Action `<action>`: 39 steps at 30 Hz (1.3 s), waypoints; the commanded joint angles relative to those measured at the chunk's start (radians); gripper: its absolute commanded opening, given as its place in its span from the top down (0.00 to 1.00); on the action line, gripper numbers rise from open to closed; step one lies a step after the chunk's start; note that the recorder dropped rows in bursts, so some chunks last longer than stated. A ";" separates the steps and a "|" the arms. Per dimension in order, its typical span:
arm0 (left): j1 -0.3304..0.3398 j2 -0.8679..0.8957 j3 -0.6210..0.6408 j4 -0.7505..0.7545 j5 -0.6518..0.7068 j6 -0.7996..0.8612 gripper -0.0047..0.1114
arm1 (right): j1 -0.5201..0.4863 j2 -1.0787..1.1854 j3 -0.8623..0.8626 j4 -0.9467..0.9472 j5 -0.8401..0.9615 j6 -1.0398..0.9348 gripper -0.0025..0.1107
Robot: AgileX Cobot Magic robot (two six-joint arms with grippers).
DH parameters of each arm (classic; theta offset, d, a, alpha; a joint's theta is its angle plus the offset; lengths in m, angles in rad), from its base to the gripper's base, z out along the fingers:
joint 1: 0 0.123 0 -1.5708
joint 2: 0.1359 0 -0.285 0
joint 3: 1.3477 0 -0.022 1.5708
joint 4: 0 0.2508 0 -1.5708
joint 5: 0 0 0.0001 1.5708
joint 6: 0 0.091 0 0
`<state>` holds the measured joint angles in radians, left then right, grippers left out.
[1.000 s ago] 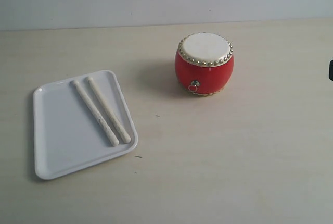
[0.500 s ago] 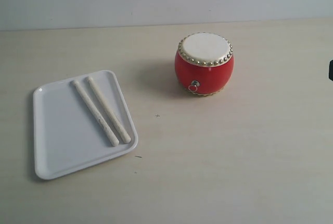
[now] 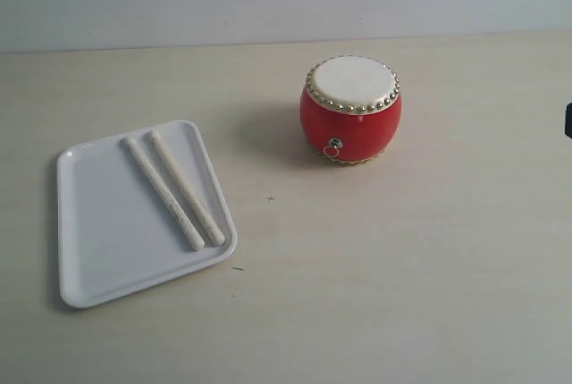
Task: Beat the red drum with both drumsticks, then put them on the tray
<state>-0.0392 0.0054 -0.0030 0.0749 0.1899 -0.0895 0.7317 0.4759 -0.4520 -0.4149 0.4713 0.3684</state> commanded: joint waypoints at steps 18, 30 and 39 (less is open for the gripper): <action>0.002 -0.005 0.003 -0.009 0.000 0.006 0.96 | -0.456 -0.390 0.120 0.075 -0.021 0.026 0.98; 0.002 -0.005 0.003 -0.009 0.000 0.006 0.96 | -0.487 -0.463 0.452 0.154 -0.368 0.088 0.98; 0.002 -0.005 0.003 -0.009 0.000 0.006 0.96 | -0.487 -0.463 0.452 0.209 -0.353 0.030 0.98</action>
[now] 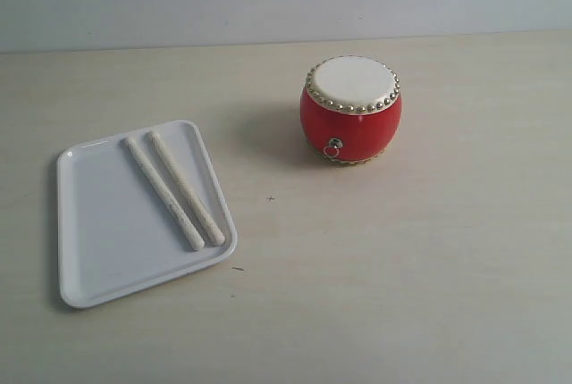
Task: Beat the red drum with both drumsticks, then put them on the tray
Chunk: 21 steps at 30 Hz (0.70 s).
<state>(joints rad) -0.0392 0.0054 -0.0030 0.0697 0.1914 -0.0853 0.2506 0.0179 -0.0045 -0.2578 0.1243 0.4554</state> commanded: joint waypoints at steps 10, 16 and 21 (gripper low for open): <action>0.002 -0.005 0.003 -0.004 -0.002 0.002 0.96 | -0.005 -0.005 0.005 0.117 0.001 -0.293 0.98; 0.002 -0.005 0.003 -0.004 -0.002 0.002 0.96 | -0.005 -0.005 0.005 0.117 0.001 -0.299 0.98; 0.002 -0.005 0.003 -0.004 -0.002 0.002 0.96 | -0.005 -0.005 0.005 0.124 -0.013 -0.293 0.98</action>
